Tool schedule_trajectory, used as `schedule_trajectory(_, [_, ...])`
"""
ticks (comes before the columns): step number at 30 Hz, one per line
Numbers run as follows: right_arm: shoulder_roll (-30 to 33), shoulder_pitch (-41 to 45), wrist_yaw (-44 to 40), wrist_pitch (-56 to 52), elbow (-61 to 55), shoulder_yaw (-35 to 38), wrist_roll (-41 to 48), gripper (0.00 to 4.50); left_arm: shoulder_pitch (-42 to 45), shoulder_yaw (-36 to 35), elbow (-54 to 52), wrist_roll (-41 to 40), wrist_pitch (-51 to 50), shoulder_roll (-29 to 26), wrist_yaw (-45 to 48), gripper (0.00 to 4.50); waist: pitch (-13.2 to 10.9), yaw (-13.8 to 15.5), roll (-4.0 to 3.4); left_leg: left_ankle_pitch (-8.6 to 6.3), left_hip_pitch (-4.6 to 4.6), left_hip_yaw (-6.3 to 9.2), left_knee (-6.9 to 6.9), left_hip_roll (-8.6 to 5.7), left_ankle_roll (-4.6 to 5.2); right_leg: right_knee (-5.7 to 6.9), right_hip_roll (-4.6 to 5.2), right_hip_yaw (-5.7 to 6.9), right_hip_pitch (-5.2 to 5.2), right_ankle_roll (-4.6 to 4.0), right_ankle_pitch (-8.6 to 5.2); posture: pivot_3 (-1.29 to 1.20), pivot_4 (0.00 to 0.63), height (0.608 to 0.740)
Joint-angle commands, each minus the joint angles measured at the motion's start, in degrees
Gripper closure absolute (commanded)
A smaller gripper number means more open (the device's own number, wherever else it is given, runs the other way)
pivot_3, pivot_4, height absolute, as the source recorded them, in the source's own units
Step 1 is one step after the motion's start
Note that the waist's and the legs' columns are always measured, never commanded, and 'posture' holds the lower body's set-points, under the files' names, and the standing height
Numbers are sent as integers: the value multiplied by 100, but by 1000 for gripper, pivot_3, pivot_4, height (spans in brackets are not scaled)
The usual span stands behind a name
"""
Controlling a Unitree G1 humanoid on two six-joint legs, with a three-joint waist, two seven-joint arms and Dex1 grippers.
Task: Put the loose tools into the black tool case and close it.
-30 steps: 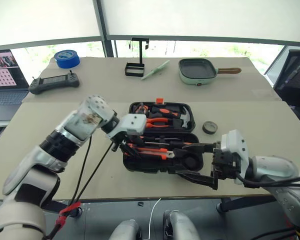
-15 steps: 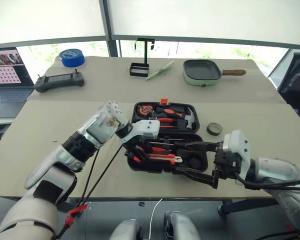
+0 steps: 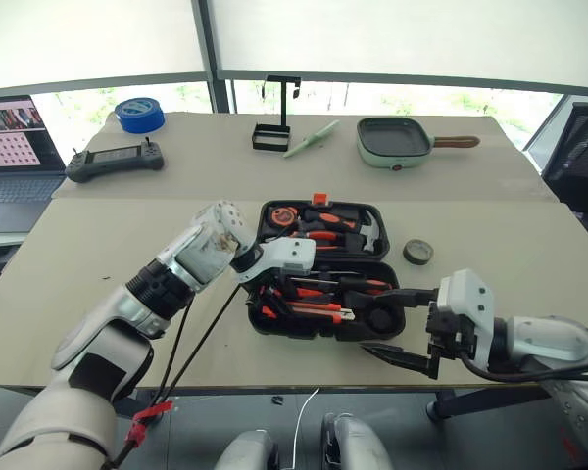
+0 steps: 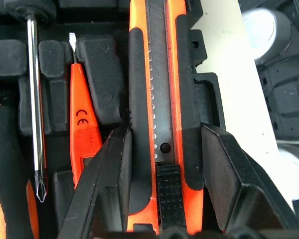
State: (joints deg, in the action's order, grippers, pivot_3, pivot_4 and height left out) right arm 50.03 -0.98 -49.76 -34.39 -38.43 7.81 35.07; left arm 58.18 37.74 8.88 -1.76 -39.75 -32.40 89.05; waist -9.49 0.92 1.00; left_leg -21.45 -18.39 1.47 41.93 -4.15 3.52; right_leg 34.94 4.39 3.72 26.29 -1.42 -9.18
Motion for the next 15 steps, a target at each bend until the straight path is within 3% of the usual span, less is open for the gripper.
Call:
schedule_trajectory(1, [-40, 92, -19, 146, -50, 137, 50, 0, -73, 20, -167, -43, -172, 6, 47, 2414, 0, 0, 0, 0, 0, 0, 0, 0, 0, -1, 0, 0, 0, 0, 0, 0, 150, 740])
schedule_trajectory(6, [-88, 153, -19, 120, -25, 111, 92, 0, 69, -227, -378, -385, -511, -83, 286, 530, 0, -1, 1, 0, -4, 0, 0, 0, 0, -1, 0, 1, 4, 0, 0, 0, 150, 740])
schedule_trajectory(8, [-92, 137, -46, 133, -16, 95, 74, 0, 211, -412, -448, -647, -756, -120, 338, 67, -1, -1, 1, 0, -4, 0, 0, 0, -1, -1, 0, 1, 4, 0, 0, 0, 150, 740])
schedule_trajectory(12, [-61, 114, -126, 136, 39, 121, 56, 0, 472, -852, -409, -1061, -1052, -202, 344, 67, -1, -1, 1, 0, -5, 0, 3, 0, -1, -1, 0, 2, 4, 0, 0, 0, 150, 740])
schedule_trajectory(15, [-37, 123, -190, 128, 76, 135, 56, 0, 378, -999, -284, -1077, -571, -384, 344, 67, 0, -16, -1, 0, -3, 0, 2, 0, -1, -1, 0, 2, 4, 0, 0, 0, 150, 740])
